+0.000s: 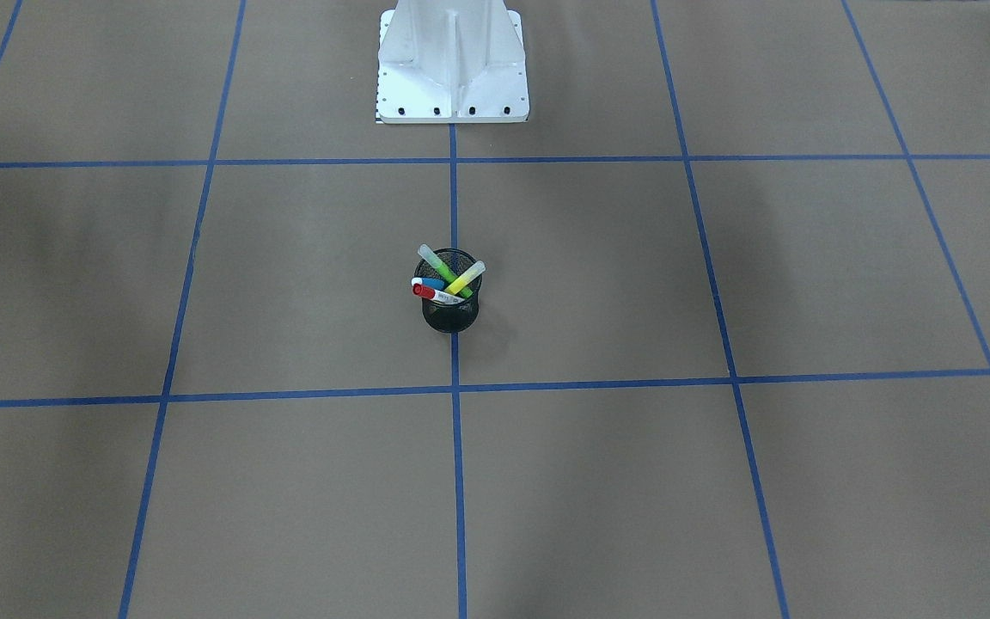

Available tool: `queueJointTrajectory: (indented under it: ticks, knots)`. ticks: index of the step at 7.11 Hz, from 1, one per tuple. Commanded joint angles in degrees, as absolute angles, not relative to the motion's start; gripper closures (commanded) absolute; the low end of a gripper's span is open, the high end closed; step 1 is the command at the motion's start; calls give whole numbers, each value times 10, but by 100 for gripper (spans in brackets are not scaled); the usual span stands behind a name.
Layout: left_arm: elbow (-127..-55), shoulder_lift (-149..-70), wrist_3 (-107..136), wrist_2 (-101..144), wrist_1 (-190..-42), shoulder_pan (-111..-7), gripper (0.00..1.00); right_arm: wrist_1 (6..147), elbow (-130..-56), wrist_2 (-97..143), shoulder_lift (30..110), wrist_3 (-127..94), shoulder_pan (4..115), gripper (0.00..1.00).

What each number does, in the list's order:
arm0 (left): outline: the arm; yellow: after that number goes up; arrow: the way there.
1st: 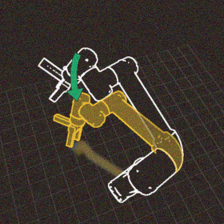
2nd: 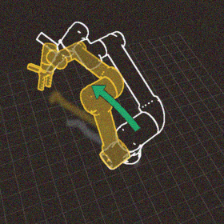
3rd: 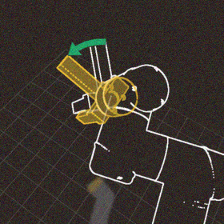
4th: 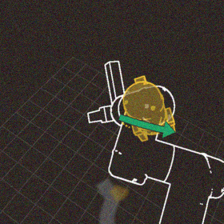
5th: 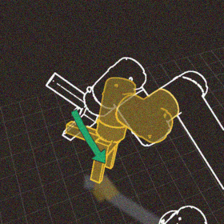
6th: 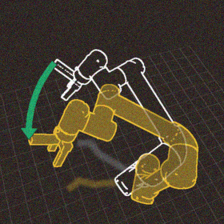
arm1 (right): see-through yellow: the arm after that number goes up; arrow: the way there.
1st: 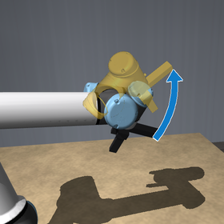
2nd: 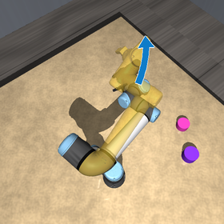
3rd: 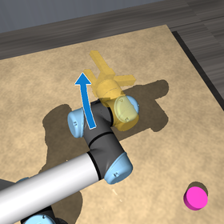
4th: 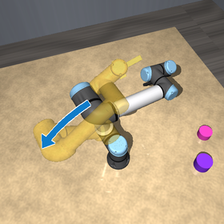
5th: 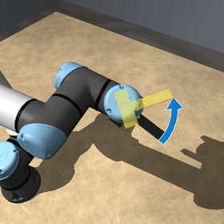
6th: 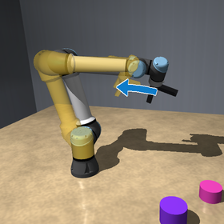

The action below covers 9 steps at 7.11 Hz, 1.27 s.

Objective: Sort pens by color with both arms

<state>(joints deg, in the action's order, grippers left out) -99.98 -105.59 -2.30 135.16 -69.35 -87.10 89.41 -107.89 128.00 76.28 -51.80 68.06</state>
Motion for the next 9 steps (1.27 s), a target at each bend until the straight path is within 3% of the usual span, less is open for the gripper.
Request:
queueJointTrajectory:
  ticks: [1,5,9]
  knots:
    - [-1001,-1059,-19,1372,-693,-871,1,960,-1077,1234,652,-692,602,1]
    - [-1011,-1058,-18,1382,-691,-871,1,1102,-1071,1190,537,-934,529,1]
    - [-1022,-1060,19,1403,-682,-867,1,1115,-1074,1109,533,-966,415,1]
